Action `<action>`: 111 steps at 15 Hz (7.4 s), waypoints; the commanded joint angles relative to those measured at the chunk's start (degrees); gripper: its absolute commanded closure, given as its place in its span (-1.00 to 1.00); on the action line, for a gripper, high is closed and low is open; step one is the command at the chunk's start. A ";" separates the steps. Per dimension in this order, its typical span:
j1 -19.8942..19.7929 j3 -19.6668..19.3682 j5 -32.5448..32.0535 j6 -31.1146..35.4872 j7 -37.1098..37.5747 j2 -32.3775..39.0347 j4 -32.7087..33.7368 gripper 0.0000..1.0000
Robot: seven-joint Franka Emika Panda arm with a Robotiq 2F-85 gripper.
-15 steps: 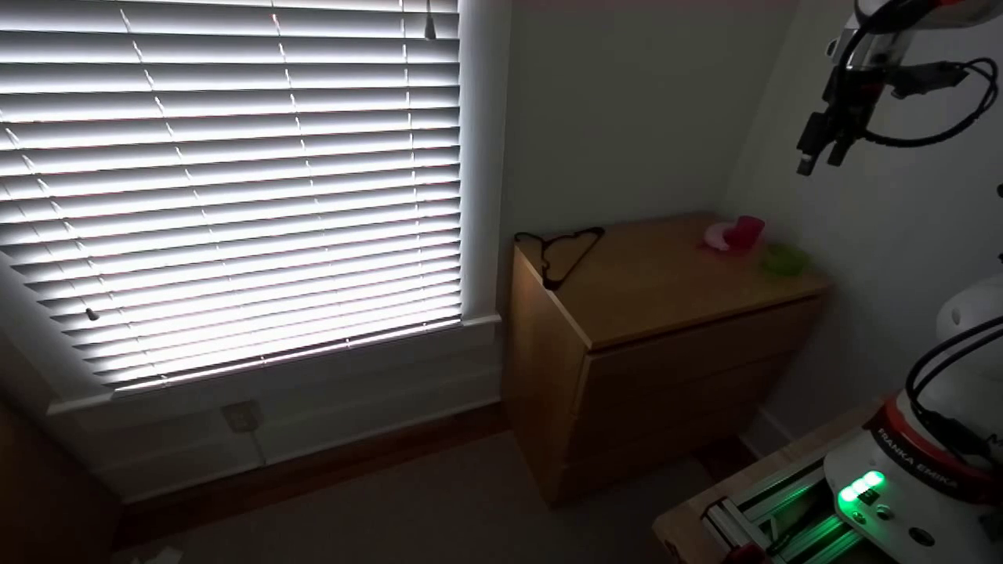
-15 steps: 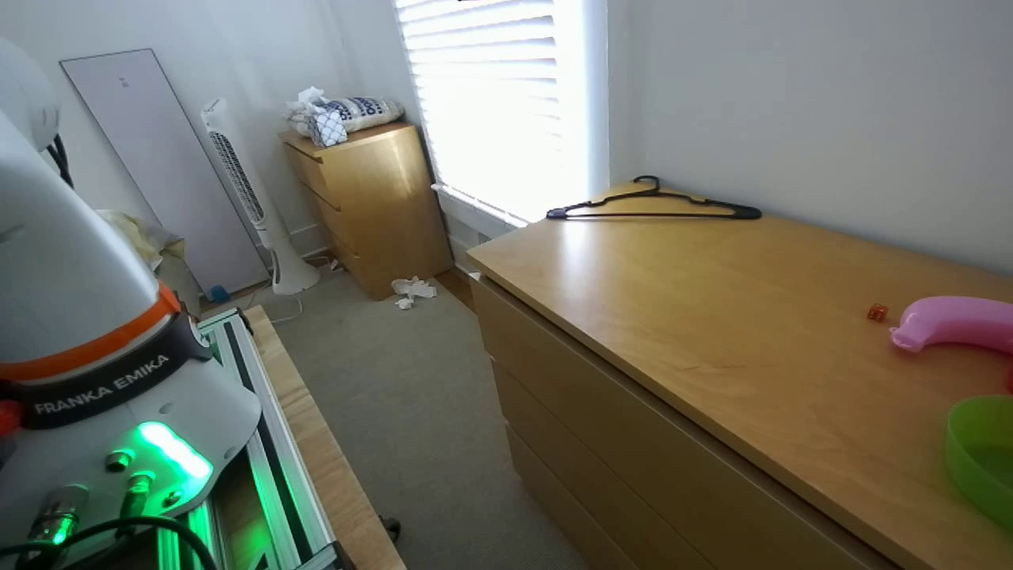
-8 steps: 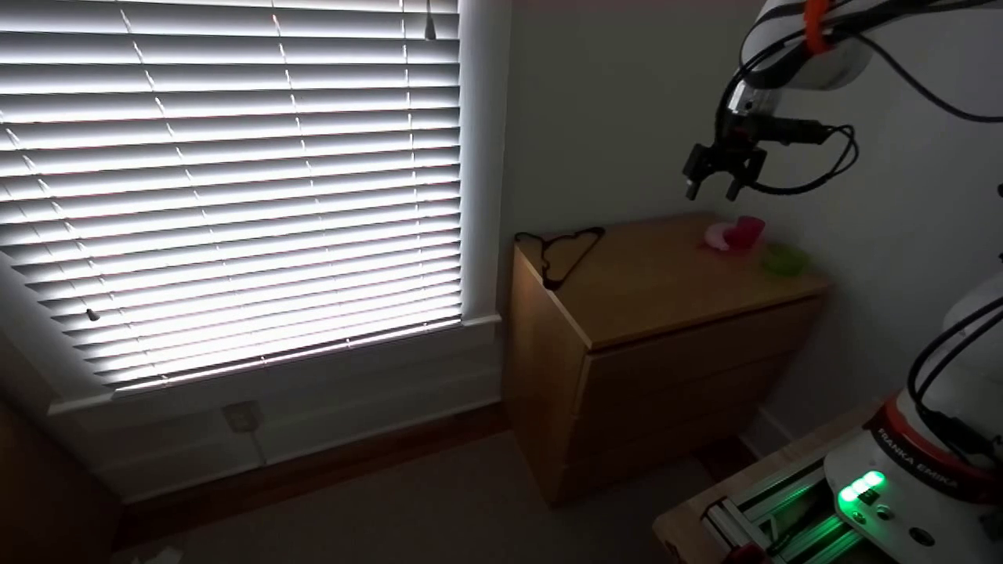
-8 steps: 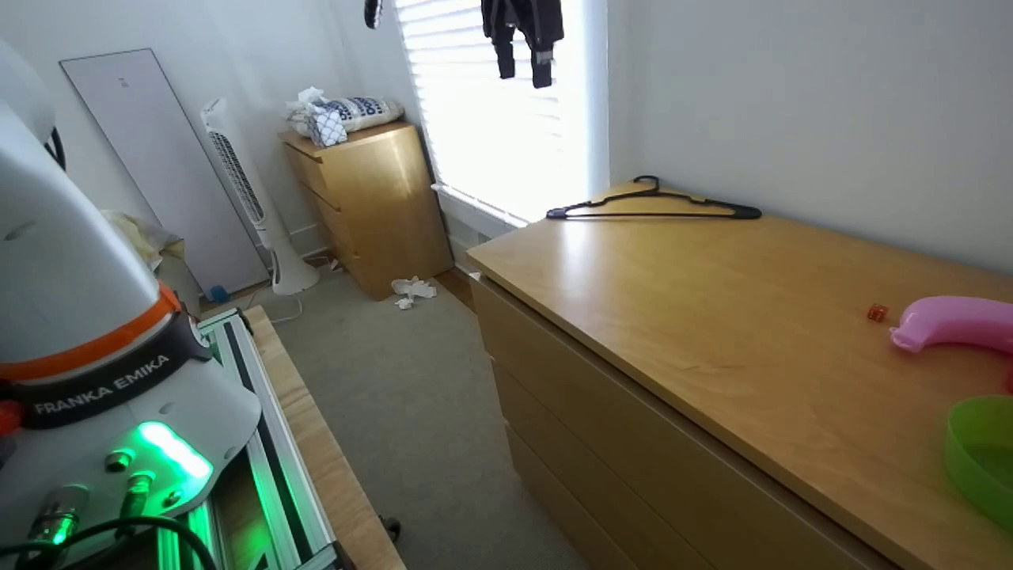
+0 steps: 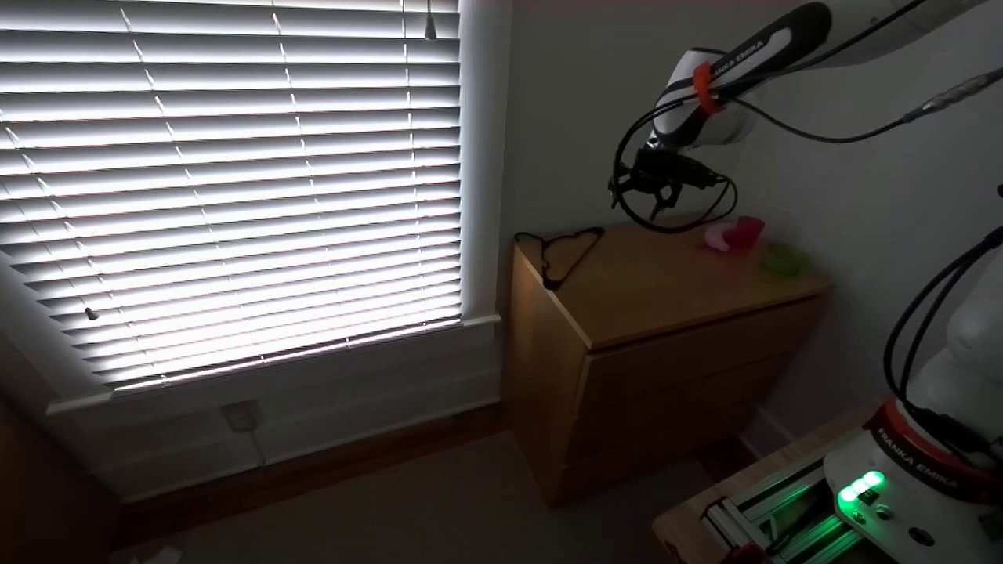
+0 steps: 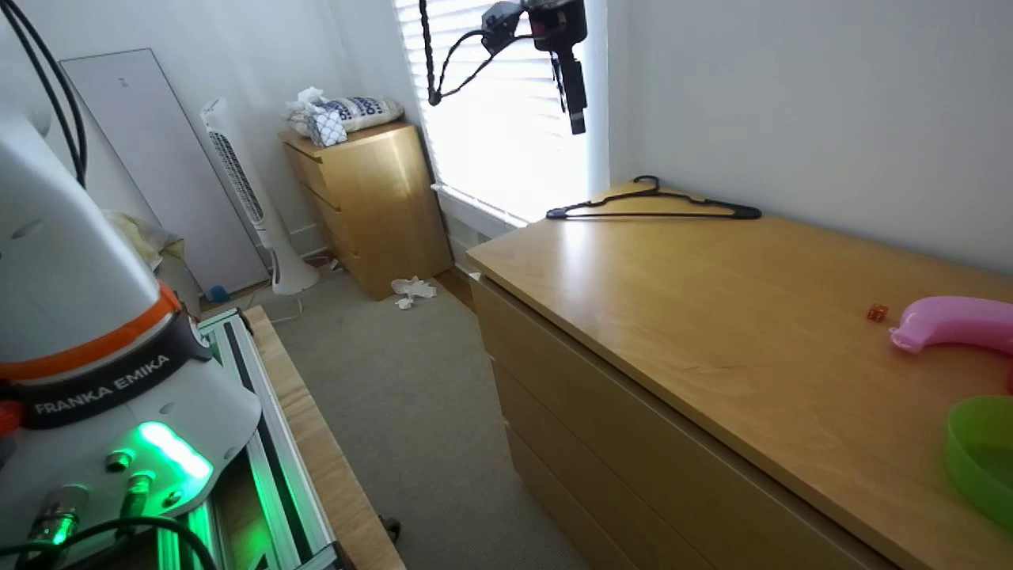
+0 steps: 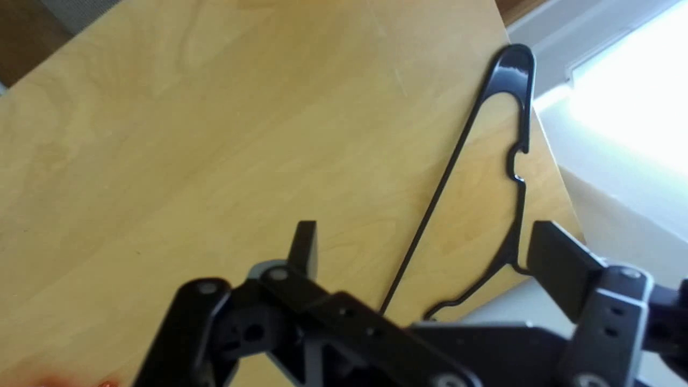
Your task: Move the black clothes hanger to the right
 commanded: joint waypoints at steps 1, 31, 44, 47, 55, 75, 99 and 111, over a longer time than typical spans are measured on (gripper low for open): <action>1.59 -1.23 1.31 -0.10 -0.17 2.38 2.17 -1.00; 15.35 -5.59 -1.21 -9.31 5.76 42.15 41.48 -0.56; 17.17 -6.18 -6.45 -15.13 2.55 47.50 48.51 0.26; 17.62 -5.90 -7.52 -17.05 1.85 47.62 49.42 0.67; 18.35 -4.33 -6.72 -19.78 1.15 46.20 49.15 0.91; 12.41 -13.15 -7.51 0.89 23.26 19.13 16.42 0.91; -0.14 -11.94 -1.35 -3.55 13.18 26.95 18.57 0.91; -2.85 -11.97 1.11 -7.32 9.17 30.76 25.02 -0.01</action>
